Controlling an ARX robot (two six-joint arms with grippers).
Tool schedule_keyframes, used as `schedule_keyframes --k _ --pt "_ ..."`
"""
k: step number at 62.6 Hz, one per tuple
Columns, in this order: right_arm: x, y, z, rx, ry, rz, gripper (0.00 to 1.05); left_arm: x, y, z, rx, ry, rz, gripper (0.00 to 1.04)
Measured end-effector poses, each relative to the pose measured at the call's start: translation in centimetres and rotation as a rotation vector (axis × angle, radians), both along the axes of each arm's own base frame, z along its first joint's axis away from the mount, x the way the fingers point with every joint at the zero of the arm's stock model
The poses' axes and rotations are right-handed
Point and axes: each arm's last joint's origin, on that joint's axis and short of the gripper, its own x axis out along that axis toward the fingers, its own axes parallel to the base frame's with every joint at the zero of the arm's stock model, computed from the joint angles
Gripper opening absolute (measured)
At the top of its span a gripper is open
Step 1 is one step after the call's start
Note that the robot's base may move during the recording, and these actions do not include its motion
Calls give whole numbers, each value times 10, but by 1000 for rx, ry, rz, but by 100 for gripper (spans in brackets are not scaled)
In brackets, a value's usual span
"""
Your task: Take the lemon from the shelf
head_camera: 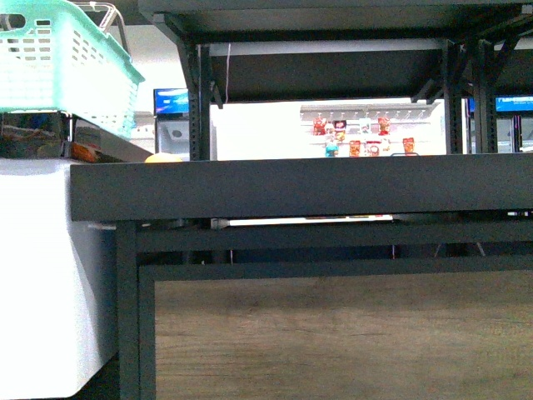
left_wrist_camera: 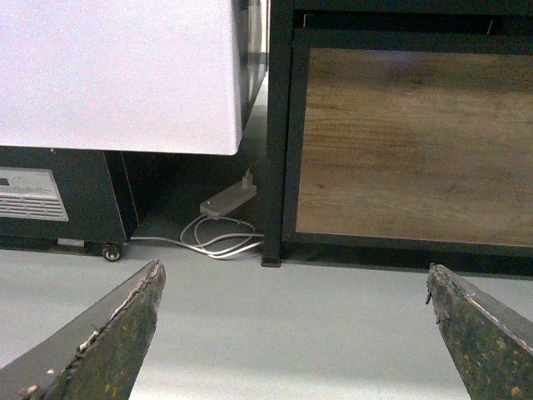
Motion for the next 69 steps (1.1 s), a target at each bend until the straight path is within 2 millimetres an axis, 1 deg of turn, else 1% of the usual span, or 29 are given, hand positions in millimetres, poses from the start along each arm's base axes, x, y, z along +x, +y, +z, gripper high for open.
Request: schedule_keyframes --k 69 --pt "0 0 0 0 0 0 97 0 0 0 0 -1 0 97"
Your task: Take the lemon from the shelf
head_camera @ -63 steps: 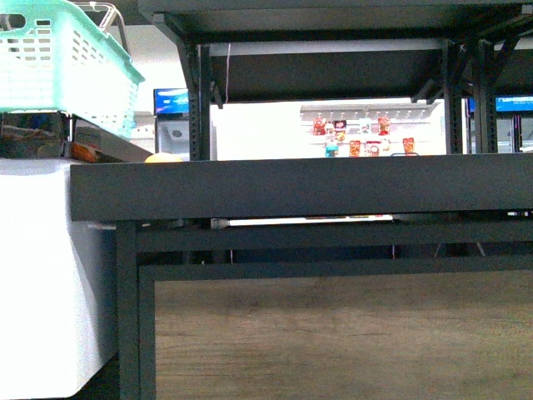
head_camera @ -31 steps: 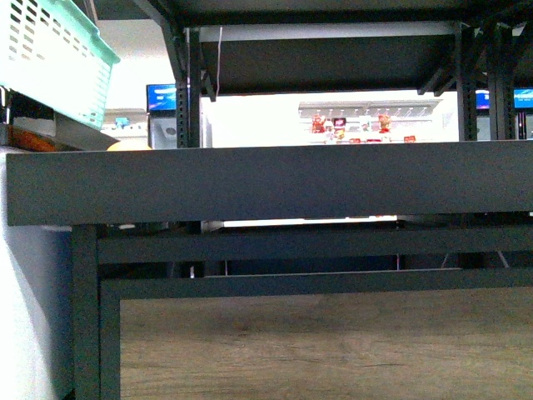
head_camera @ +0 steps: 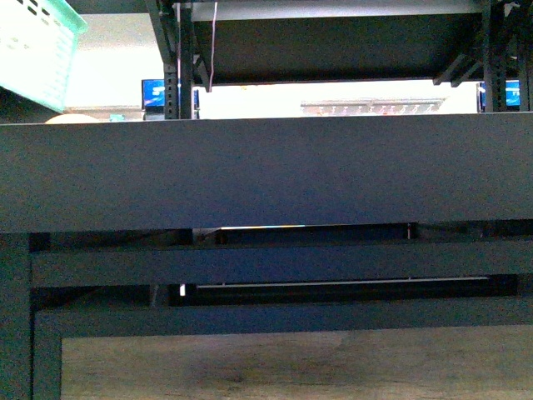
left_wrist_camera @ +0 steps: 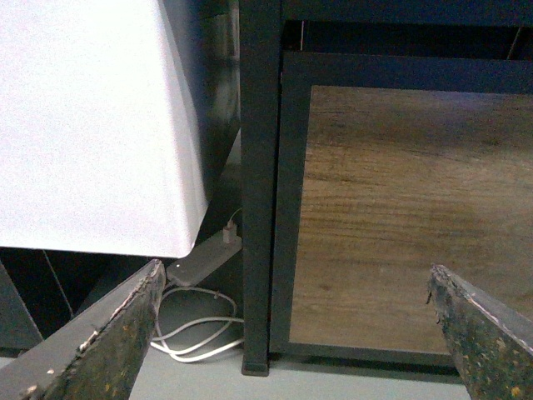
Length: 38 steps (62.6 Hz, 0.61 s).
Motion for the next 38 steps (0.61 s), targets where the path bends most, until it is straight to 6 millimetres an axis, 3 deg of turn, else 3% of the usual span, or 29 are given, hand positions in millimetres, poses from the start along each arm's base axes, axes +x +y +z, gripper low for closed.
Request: schedule_keyframes --k 38 --pt "0 0 0 0 1 0 97 0 0 0 0 0 0 97"
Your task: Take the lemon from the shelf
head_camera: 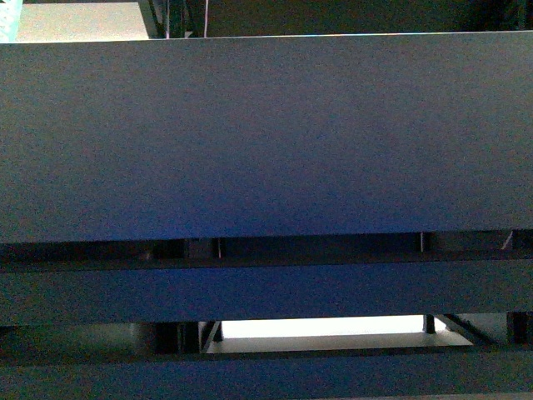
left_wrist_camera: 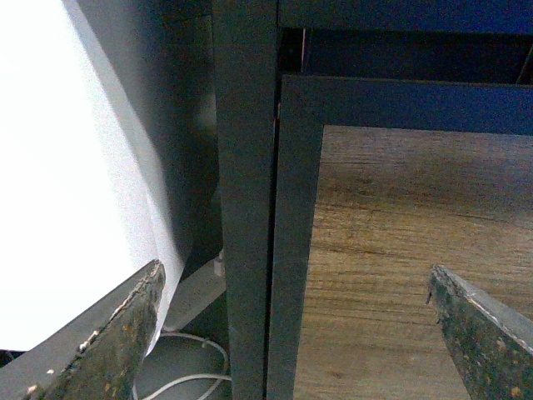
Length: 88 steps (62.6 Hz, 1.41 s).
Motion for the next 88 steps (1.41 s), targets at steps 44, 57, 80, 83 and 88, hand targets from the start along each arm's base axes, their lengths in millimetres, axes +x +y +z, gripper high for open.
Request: schedule_keyframes --k 44,57,80,83,88 --pt "0 0 0 0 0 1 97 0 0 0 0 0 0 97" --pt "0 0 0 0 0 1 97 0 0 0 0 0 0 97" --pt "0 0 0 1 0 1 97 0 0 0 0 0 0 97" --pt "0 0 0 2 0 1 97 0 0 0 0 0 0 97" --pt "0 0 0 2 0 1 97 0 0 0 0 0 0 97"
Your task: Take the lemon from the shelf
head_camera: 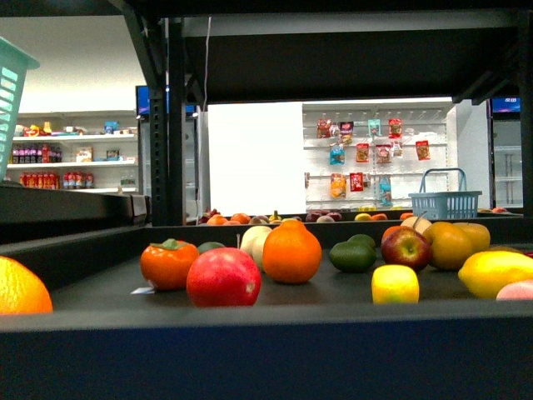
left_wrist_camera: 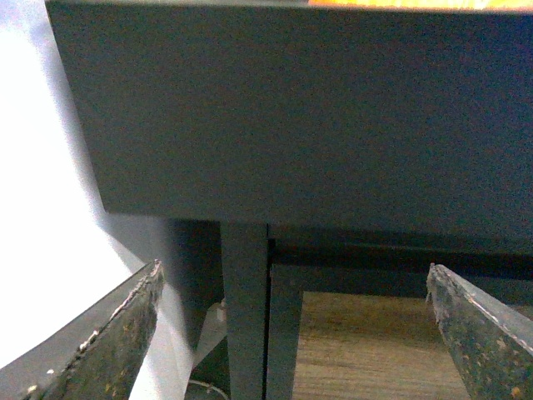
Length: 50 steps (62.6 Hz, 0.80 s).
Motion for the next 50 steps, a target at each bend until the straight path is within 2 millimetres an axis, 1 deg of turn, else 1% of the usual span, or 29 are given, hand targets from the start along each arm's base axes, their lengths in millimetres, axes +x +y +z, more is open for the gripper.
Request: schedule_keyframes --k 50 --pt "0 0 0 2 0 0 97 0 0 0 0 0 0 97"
